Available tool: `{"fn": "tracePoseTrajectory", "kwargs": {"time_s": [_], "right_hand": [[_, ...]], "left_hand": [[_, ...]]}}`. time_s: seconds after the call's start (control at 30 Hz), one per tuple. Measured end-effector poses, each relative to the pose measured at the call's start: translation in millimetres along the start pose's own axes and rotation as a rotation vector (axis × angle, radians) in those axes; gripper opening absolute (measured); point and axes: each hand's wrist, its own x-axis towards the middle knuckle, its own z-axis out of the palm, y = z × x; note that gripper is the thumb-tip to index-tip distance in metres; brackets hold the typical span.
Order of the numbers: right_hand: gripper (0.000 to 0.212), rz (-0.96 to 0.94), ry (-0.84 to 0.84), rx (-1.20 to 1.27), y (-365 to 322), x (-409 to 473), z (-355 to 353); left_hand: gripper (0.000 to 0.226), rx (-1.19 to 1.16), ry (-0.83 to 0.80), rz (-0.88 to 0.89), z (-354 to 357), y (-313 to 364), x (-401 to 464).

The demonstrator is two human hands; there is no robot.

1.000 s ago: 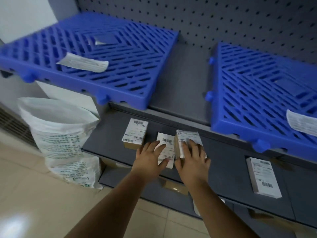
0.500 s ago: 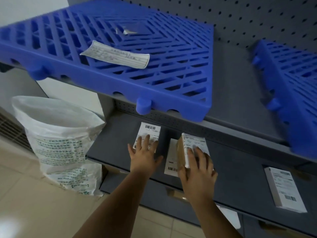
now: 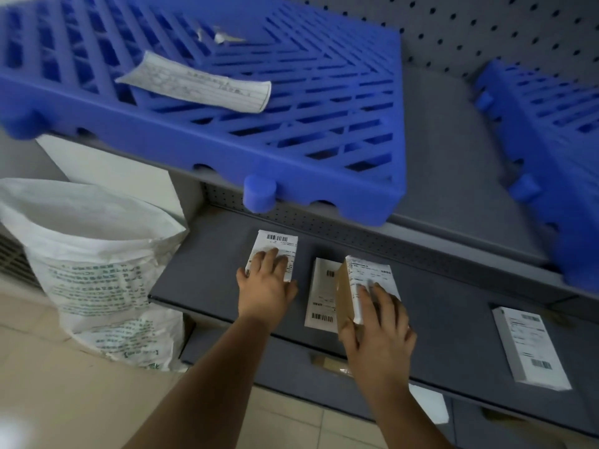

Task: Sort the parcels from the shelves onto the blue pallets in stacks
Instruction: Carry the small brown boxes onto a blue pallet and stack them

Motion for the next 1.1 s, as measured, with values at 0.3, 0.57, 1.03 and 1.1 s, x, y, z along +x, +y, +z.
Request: {"fn": "tracePoseTrajectory", "kwargs": {"time_s": [0.3,0.57,1.03,1.1], "right_hand": [[0.059,-0.007,0.02,0.007,2.7,-22.9,-65.0],[0.054,-0.006,0.121,0.071,56.0,-99.9,-136.9],[0.059,-0.012,0.271,0.103,161.3,-237.0,-330.8],[0.059,-0.012,0.3,0.105,171.2,-249.1,-354.1]], "left_hand": [[0.052,-0.071,0.157,0.098,-65.7,39.2,-62.8],[0.054,-0.056,0.163,0.153,-113.8,111.8,-178.0],[0.048,-0.055,0.365,0.368,-215.1,272.3,-376.2],[0.047,-0.068,0.402,0.393,-231.2,290.7,-392.7]]}}
